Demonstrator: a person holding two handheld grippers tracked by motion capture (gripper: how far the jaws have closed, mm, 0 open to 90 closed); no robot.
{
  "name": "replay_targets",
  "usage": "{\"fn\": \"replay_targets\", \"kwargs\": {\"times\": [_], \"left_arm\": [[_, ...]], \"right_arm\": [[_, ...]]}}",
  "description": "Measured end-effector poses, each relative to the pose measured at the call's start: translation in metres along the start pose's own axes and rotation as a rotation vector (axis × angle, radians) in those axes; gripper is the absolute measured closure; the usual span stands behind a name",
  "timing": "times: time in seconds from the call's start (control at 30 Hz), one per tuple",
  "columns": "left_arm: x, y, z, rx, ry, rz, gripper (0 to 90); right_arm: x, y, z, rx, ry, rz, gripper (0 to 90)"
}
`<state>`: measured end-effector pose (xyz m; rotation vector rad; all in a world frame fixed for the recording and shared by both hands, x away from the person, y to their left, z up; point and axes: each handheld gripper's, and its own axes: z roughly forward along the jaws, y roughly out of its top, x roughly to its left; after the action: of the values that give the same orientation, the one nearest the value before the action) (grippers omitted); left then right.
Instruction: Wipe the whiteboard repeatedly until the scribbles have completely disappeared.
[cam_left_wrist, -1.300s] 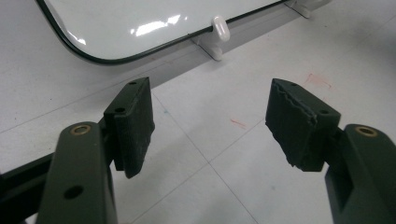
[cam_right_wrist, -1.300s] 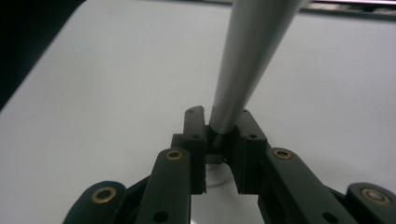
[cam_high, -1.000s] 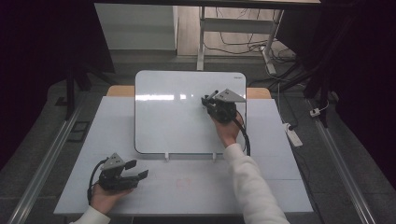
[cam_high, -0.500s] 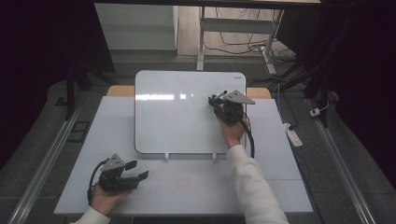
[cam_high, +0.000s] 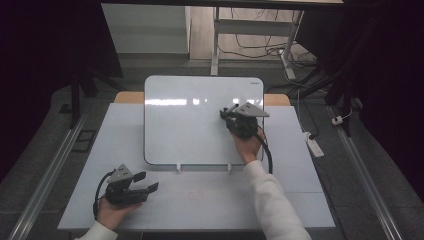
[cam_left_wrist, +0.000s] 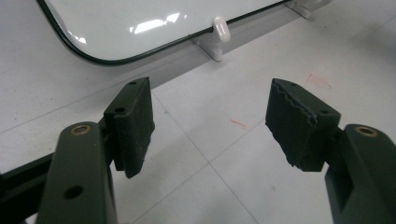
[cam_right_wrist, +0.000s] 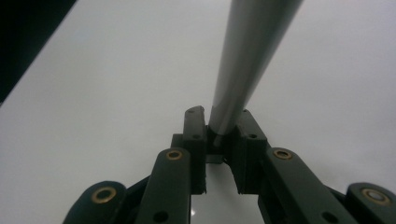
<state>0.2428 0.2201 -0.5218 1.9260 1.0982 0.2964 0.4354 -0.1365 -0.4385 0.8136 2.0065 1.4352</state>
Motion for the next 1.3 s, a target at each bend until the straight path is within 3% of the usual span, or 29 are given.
{"fn": "replay_targets", "kwargs": {"times": [0.03, 0.07, 0.23, 0.3, 0.47, 0.53, 0.63, 0.7, 0.83, 0.9, 0.93, 1.03, 1.1, 1.13, 1.2, 1.23, 1.3], "left_arm": [[0.0, 0.0, 0.0, 0.0, -0.001, 0.0, 33.0], [-0.001, 0.0, 0.0, 0.0, -0.001, 0.002, 32.9], [-0.002, 0.0, -0.001, -0.003, 0.0, 0.006, 33.0], [-0.001, 0.0, -0.001, -0.002, 0.0, 0.003, 32.9], [0.0, 0.0, 0.0, 0.004, 0.0, 0.004, 33.0], [-0.001, 0.0, 0.0, 0.003, -0.002, 0.007, 33.0], [-0.002, 0.0, -0.001, -0.002, 0.0, 0.006, 33.0], [-0.001, 0.0, -0.001, -0.003, 0.001, 0.003, 32.9], [0.002, -0.001, -0.001, -0.002, 0.0, -0.001, 33.0], [0.001, 0.0, -0.001, -0.002, 0.0, 0.002, 33.0], [0.001, 0.0, -0.001, -0.002, -0.001, 0.004, 33.0], [-0.001, -0.001, -0.003, -0.009, 0.002, 0.004, 33.0], [0.0, -0.001, -0.003, -0.01, 0.003, 0.001, 33.0], [0.001, -0.001, -0.003, -0.009, 0.003, -0.001, 33.0], [0.001, -0.001, -0.002, -0.009, 0.004, -0.004, 33.0], [0.001, 0.0, -0.002, -0.01, 0.003, -0.005, 33.0], [0.002, 0.0, -0.002, -0.012, 0.004, -0.005, 33.0]], "right_arm": [[0.005, -0.002, 0.001, 0.008, 0.002, -0.035, 77.7], [0.003, -0.001, 0.001, 0.006, 0.003, -0.041, 77.7], [-0.021, 0.01, 0.0, -0.045, -0.06, 0.078, 77.7], [-0.018, 0.013, 0.002, -0.04, -0.071, 0.059, 77.7], [0.008, 0.007, 0.013, 0.018, 0.053, -0.018, 77.7], [0.011, 0.009, 0.015, 0.018, 0.051, -0.032, 77.7], [0.004, 0.016, 0.019, -0.013, 0.003, 0.025, 77.7], [0.005, 0.019, 0.022, -0.022, -0.004, 0.037, 77.7], [0.022, 0.014, 0.026, 0.012, 0.063, -0.025, 77.7], [0.026, 0.012, 0.026, 0.021, 0.067, -0.06, 77.7], [0.023, 0.013, 0.026, 0.02, 0.072, -0.046, 77.7], [0.01, 0.014, 0.023, -0.016, 0.022, 0.04, 77.7], [0.012, 0.013, 0.022, -0.017, 0.013, 0.03, 77.7], [0.017, 0.013, 0.022, -0.005, 0.019, 0.006, 77.7], [0.026, 0.009, 0.024, 0.034, 0.089, -0.019, 77.7], [0.033, 0.004, 0.024, 0.065, 0.118, -0.055, 77.7], [0.036, 0.001, 0.021, 0.084, 0.136, -0.071, 77.7]]}}
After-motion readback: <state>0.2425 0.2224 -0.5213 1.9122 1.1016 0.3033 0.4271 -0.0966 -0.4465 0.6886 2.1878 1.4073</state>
